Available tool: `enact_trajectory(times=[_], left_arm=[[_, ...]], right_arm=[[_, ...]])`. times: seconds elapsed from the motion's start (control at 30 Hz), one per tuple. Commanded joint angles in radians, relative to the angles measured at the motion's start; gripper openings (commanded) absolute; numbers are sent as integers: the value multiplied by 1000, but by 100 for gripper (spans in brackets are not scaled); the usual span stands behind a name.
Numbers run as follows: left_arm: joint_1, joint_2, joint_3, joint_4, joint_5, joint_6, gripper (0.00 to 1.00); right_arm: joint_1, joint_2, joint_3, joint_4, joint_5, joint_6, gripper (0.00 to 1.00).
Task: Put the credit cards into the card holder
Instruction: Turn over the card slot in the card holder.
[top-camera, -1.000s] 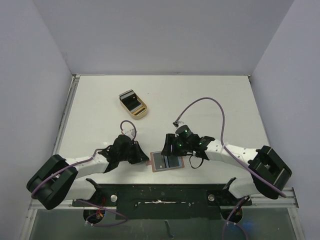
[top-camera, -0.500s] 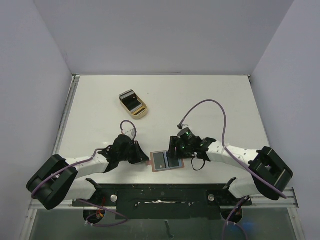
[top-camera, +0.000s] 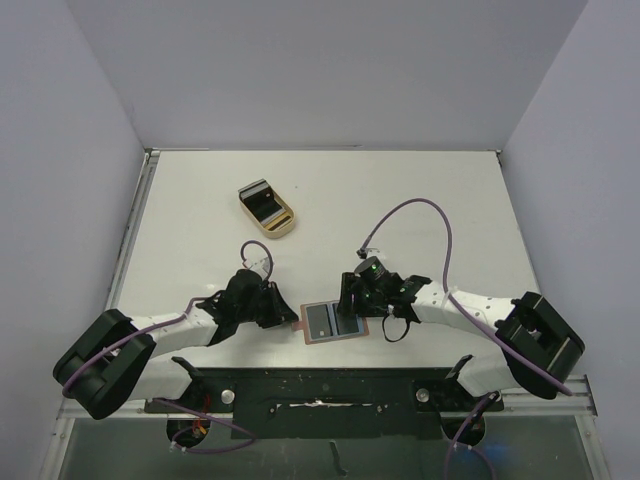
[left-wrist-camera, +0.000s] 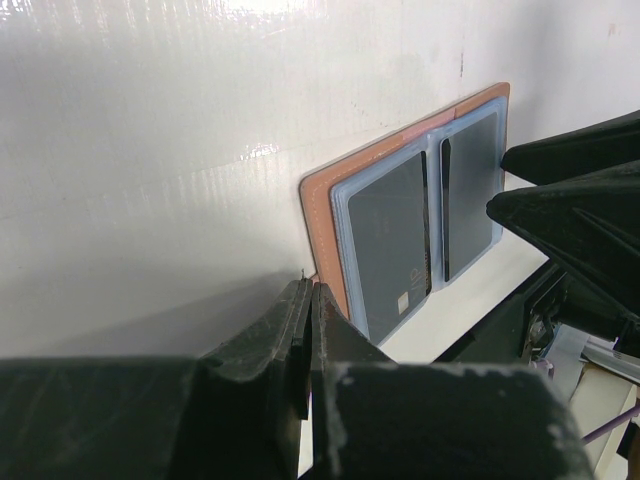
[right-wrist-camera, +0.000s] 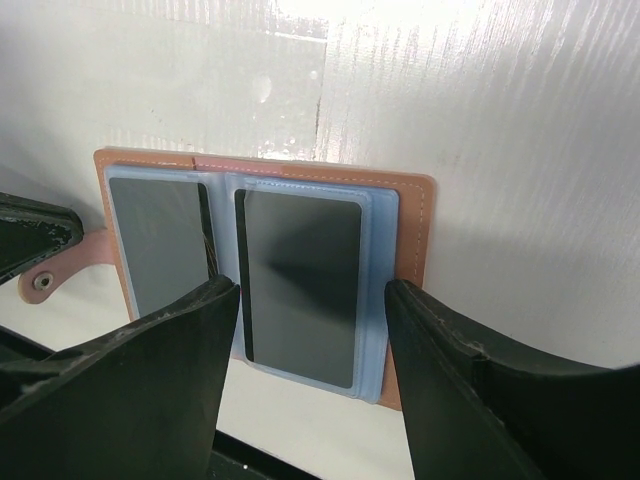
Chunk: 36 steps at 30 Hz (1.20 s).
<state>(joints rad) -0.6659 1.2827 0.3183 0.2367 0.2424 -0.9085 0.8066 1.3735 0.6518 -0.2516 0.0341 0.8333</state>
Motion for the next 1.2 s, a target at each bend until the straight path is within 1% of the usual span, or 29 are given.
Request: enact_trajectory(times=[0.0,0.3,0.47,0.7,0.87,1.17], left_arm=[[-5,-29,-4,58,-2,11,0],[-4,-26,-10,68,3,11,0],[-7,-27,-9,79,-1,8,0],[-13,8,-10,105,-2,5,0],[-19,33,-13,126,5,0,0],[-20,16,-18,114,-11,1,0]], right_arm=[[13,9,0,43,-6,-16,61],[16,24,-39,151,-78,9,61],[16,32,-23,157,-106,-5,60],[14,-7,-18,199,-155,-15,57],[14,25,-15,209,-172,-20,58],[16,34,-14,211,-181,-15,59]])
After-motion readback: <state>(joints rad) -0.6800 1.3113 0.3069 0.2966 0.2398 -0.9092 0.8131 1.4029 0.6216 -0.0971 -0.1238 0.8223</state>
